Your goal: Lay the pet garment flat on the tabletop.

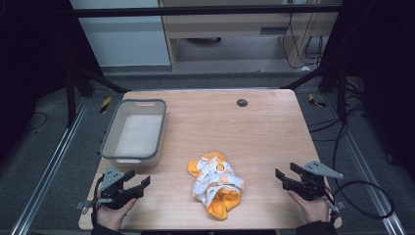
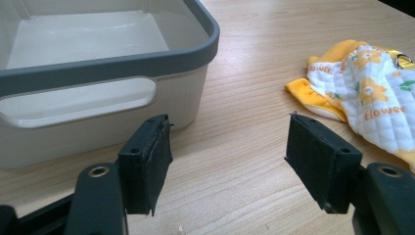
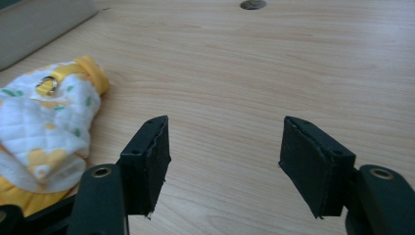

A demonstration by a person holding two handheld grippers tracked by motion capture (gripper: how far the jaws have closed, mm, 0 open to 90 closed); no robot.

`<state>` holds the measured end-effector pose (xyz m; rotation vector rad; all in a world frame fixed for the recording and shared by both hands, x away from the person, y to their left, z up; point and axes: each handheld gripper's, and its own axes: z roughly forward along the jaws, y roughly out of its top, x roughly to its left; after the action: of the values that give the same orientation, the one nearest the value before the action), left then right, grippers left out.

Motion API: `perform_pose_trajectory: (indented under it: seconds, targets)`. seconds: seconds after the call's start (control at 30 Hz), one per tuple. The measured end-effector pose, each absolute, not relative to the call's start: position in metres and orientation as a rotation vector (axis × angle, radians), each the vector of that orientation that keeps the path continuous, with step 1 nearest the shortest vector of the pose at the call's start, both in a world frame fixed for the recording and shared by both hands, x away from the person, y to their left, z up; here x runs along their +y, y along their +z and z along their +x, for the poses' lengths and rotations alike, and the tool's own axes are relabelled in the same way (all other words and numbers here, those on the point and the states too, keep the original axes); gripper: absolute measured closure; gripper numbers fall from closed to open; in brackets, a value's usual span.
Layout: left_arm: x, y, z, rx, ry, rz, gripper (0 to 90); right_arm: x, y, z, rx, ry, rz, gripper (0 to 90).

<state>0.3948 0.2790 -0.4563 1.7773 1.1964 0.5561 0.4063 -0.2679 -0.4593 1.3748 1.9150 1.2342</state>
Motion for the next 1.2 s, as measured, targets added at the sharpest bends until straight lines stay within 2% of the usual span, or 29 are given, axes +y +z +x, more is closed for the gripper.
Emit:
perform_pose_trajectory:
  seconds: [0.73,1.2]
  targets:
    - [0.261,-0.427,0.404,1.086,0.558,1.794,39.9,-0.247,-0.435,0.42,2.0,1.28,1.26,42.0]
    - [0.229,-0.415,0.422,1.014,0.562,1.842,41.0,-0.231,-0.42,0.436,2.015,1.35,1.205,51.4]
